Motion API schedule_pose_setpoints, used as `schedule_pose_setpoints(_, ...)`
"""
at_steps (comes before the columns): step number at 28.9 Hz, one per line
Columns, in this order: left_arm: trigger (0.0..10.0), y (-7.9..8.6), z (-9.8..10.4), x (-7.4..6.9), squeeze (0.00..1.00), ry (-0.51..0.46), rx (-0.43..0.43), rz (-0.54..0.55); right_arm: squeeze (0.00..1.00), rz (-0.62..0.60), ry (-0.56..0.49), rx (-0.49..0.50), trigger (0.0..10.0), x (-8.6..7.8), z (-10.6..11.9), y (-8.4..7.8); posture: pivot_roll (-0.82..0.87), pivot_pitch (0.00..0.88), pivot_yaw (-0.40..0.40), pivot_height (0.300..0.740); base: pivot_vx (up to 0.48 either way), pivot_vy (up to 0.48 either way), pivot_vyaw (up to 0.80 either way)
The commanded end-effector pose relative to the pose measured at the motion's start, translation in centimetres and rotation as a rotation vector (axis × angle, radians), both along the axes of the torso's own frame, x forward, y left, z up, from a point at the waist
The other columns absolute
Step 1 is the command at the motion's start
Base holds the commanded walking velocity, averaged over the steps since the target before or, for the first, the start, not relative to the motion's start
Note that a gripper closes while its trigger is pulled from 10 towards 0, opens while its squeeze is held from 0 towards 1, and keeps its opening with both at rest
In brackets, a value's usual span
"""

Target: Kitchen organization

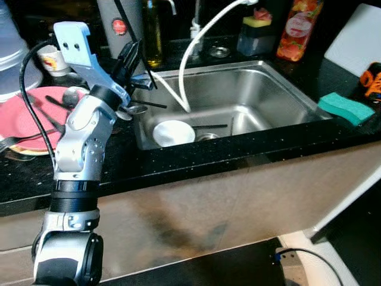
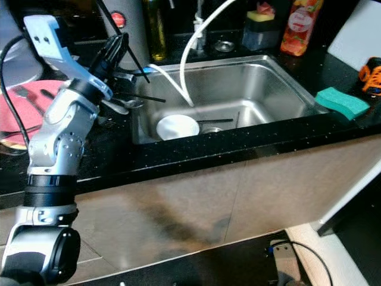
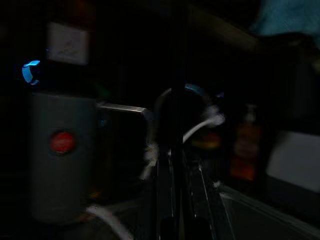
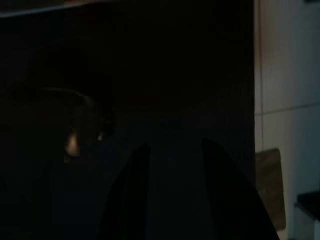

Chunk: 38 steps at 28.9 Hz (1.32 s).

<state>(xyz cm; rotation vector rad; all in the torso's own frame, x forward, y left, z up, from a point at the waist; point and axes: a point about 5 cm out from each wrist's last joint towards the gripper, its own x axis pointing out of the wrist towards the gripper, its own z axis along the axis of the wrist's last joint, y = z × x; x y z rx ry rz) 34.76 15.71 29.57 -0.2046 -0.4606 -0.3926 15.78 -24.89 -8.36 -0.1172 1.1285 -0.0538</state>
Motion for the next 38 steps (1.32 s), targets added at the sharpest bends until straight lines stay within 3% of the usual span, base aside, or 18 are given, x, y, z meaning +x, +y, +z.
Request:
schedule_pose_setpoints(1, 10.0, 0.0, -0.2, 0.1, 0.0, 0.015, 0.006, 0.006, 0.0, -0.002, 0.011, -0.004, 10.0, -0.4, -0.1, -0.3, 0.0, 0.0, 0.022, 0.74, 0.0, -0.394, 0.0)
schedule_pose_setpoints(12, 10.0, -0.1, -0.2, 0.0, 0.0, 0.023, -0.004, 0.008, 0.0, 0.001, 0.011, -0.005, 10.0, -0.5, -0.1, -0.2, 0.0, 0.0, 0.027, 0.74, 0.0, -0.418, 0.0)
schedule_pose_setpoints(18, 10.0, 0.0, -0.4, 0.4, 0.0, 0.055, -0.028, 0.024, 0.0, 0.024, 0.005, -0.007, 10.0, -0.4, -0.1, -0.2, -0.01, 0.0, 0.026, 0.74, 0.0, 0.0, 0.0)
schedule_pose_setpoints(31, 10.0, -0.7, -1.7, 0.5, 0.0, 0.108, -0.004, 0.01, 0.0, 0.089, 0.002, 0.011, 10.0, -0.2, -0.1, 0.1, 0.0, 0.008, 0.028, 0.74, 0.0, 0.0, 0.75)
schedule_pose_setpoints(35, 10.0, -1.5, -2.8, 0.5, 0.0, 0.147, 0.044, -0.023, 0.0, 0.07, 0.001, 0.002, 10.0, -0.3, -0.1, 0.1, 0.0, 0.009, 0.028, 0.74, 0.0, 0.0, 0.79)
schedule_pose_setpoints(38, 10.0, -2.5, -3.3, 0.2, 0.0, 0.136, 0.141, -0.078, 0.0, 0.049, -0.005, -0.005, 10.0, -0.3, -0.1, 0.0, -0.01, 0.01, 0.027, 0.74, 0.0, 0.0, 0.32)
